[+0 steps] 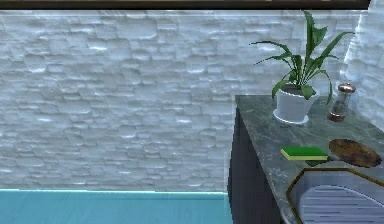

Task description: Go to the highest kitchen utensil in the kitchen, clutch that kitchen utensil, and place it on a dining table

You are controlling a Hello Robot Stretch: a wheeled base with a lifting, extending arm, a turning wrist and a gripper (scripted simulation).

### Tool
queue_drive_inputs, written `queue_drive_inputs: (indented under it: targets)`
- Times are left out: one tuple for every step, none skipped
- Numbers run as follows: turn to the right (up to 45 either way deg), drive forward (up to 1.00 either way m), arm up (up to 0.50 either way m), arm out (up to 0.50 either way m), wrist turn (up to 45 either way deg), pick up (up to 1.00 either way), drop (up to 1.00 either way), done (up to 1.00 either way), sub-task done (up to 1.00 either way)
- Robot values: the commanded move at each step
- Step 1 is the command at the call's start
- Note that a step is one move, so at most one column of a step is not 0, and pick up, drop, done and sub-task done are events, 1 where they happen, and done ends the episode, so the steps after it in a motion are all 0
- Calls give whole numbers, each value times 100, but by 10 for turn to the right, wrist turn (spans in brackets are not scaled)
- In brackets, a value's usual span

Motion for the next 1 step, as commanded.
queue_drive_inputs:
  targets:
    - [0,0,0,0,-330,0,0,0,0]
